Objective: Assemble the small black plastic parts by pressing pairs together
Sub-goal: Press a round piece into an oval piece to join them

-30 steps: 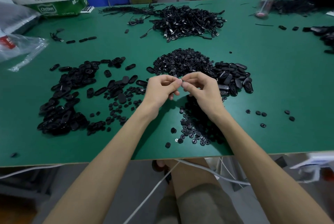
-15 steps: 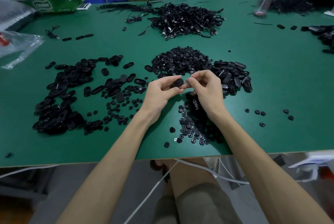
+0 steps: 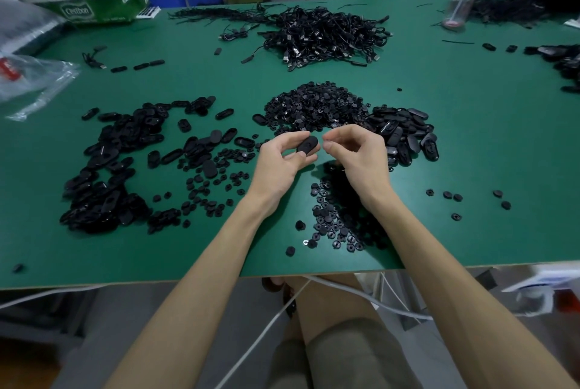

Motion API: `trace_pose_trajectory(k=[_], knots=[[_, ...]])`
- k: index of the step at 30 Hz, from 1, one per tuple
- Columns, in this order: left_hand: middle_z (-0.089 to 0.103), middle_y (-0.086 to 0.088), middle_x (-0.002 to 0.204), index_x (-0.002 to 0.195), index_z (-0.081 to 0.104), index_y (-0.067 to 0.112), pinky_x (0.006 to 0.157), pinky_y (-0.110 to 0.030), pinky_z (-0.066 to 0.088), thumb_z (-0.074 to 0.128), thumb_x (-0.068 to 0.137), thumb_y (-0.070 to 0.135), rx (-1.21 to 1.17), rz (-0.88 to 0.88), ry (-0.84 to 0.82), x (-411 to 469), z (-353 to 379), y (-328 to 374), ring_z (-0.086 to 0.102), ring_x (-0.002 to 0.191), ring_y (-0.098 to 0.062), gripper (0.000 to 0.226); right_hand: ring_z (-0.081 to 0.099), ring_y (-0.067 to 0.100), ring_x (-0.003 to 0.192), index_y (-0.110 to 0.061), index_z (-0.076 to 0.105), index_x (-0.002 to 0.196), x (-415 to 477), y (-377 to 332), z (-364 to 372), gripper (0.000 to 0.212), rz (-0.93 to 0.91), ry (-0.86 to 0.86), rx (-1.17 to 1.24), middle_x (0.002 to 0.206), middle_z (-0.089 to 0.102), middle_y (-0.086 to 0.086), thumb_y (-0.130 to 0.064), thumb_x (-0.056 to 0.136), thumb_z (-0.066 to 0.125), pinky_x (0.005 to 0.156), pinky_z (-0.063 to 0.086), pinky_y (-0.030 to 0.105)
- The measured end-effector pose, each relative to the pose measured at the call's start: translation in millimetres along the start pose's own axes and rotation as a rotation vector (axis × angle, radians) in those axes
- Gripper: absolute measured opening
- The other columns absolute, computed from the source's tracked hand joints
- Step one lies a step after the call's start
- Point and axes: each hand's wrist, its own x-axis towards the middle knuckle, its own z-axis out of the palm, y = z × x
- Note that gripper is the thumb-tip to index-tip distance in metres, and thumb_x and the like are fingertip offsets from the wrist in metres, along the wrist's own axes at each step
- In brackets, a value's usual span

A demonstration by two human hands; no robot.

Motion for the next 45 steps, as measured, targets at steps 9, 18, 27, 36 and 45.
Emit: trace_pose_trajectory(k=[9,18,27,36,45], knots=[[0.070,-0.015,0.117,0.124,0.066,-0.004,0.091,-0.031,0.061,0.058,0.097,-0.012,-0.028,0.007,0.025,-3.0,-0.4,2.6,0.078,0.096,-0.025,0.028,0.070,0.012,0.081,-0.019,0.077,0.095,-1.0,1.4,1.5,0.010,-0.016,-0.026,-0.020,0.085,0.076,-0.003,-0.010,0.091,0.075,0.075,0.056,0.027],[0.072,-0.013,0.106,0.120,0.070,-0.002,0.087,-0.032,0.062,0.063,0.096,-0.011,-0.034,0.026,0.013,-3.5,-0.5,1.8,0.078,0.093,-0.023,0.027,0.068,0.005,0.075,-0.018,0.075,0.091,-1.2,0.6,3.3,0.009,-0.021,-0.032,-0.007,0.081,0.075,-0.006,-0.009,0.089,0.077,0.070,0.052,0.022],[0.072,-0.018,0.109,0.121,0.068,-0.004,0.082,-0.030,0.062,0.061,0.097,-0.011,-0.085,0.039,0.038,-2.1,-1.8,0.8,0.078,0.093,-0.022,0.026,0.070,0.011,0.080,-0.015,0.077,0.102,-0.7,-1.8,2.1,0.013,-0.020,-0.080,0.076,0.088,0.078,0.000,-0.008,0.092,0.074,0.071,0.052,0.023],[0.071,-0.021,0.112,0.124,0.066,-0.006,0.084,-0.031,0.063,0.062,0.097,-0.010,-0.128,0.036,0.065,-1.1,-3.3,1.4,0.077,0.097,-0.025,0.028,0.071,0.011,0.079,-0.010,0.075,0.099,0.2,-0.5,2.1,0.008,-0.002,-0.074,0.102,0.088,0.077,0.005,-0.007,0.091,0.075,0.069,0.051,0.020],[0.077,-0.014,0.108,0.117,0.072,-0.003,0.079,-0.028,0.062,0.064,0.095,-0.008,-0.053,0.050,0.029,0.9,-1.8,-1.9,0.078,0.095,-0.024,0.024,0.069,-0.003,0.069,-0.016,0.076,0.091,-0.2,0.4,2.6,0.010,-0.056,-0.056,0.033,0.075,0.075,-0.013,-0.007,0.090,0.075,0.065,0.048,0.011]])
